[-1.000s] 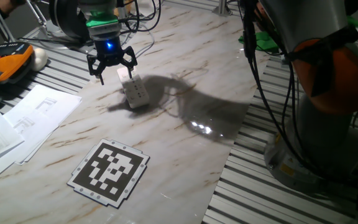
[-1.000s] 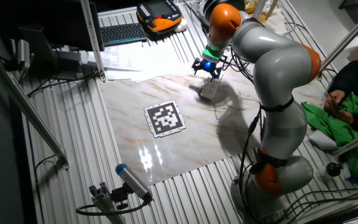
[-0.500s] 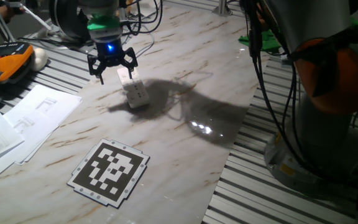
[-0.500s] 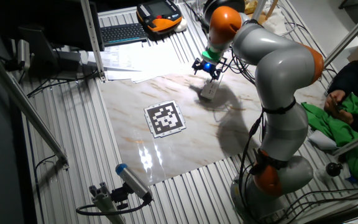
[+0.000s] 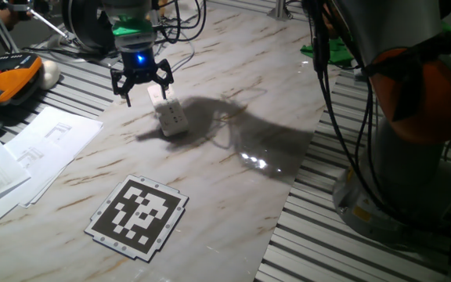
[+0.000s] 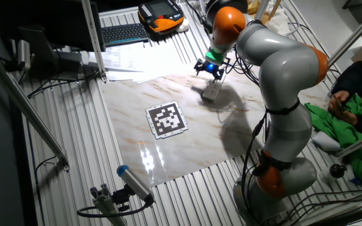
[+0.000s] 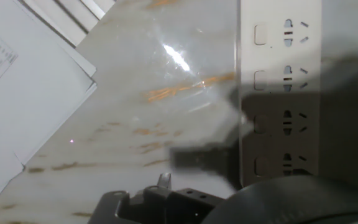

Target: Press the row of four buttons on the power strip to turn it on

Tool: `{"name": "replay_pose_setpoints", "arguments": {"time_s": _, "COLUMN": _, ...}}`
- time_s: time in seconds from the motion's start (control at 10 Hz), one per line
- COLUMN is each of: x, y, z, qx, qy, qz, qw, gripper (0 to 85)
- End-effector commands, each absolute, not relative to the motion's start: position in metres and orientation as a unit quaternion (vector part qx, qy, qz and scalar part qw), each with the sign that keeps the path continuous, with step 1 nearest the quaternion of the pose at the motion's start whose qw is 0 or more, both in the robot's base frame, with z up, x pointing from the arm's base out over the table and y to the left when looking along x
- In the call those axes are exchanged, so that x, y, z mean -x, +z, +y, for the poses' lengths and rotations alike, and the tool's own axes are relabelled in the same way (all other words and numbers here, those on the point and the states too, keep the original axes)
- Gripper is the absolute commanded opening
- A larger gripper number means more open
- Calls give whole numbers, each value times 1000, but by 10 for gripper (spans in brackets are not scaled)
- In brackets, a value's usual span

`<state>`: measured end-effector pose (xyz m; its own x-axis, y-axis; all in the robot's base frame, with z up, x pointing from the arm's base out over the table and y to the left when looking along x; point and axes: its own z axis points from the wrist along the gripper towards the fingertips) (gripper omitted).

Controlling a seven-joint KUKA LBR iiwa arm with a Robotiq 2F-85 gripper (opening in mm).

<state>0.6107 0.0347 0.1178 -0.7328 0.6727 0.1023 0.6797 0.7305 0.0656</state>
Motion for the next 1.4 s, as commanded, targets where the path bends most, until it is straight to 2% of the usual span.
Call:
{"name": "replay_pose_setpoints", "arguments": {"time_s": 0.0, "x": -611, "y": 118, "z": 34, "qx": 365, "qy": -47, "qz": -929, "qw": 33, "gripper": 850}}
{"name": "replay_pose_setpoints", "arguments": {"time_s": 0.4, "x": -611, "y": 118, "z": 34, "qx": 355, "qy": -36, "qz": -934, "qw": 24, "gripper": 850}}
{"name": "replay_pose_setpoints", "arguments": {"time_s": 0.6, "x": -632, "y": 119, "z": 18, "qx": 341, "qy": -25, "qz": -940, "qw": 18, "gripper": 850}}
{"name": "replay_pose_setpoints", "arguments": {"time_s": 0.8, "x": -665, "y": 122, "z": -15, "qx": 338, "qy": -34, "qz": -940, "qw": 20, "gripper": 850}}
{"name": "replay_pose_setpoints", "arguments": {"time_s": 0.9, "x": -676, "y": 120, "z": -24, "qx": 344, "qy": -27, "qz": -938, "qw": 12, "gripper": 850}}
{"name": "replay_pose_setpoints", "arguments": {"time_s": 1.3, "x": -706, "y": 101, "z": -42, "qx": 352, "qy": -31, "qz": -935, "qw": 6, "gripper": 850}}
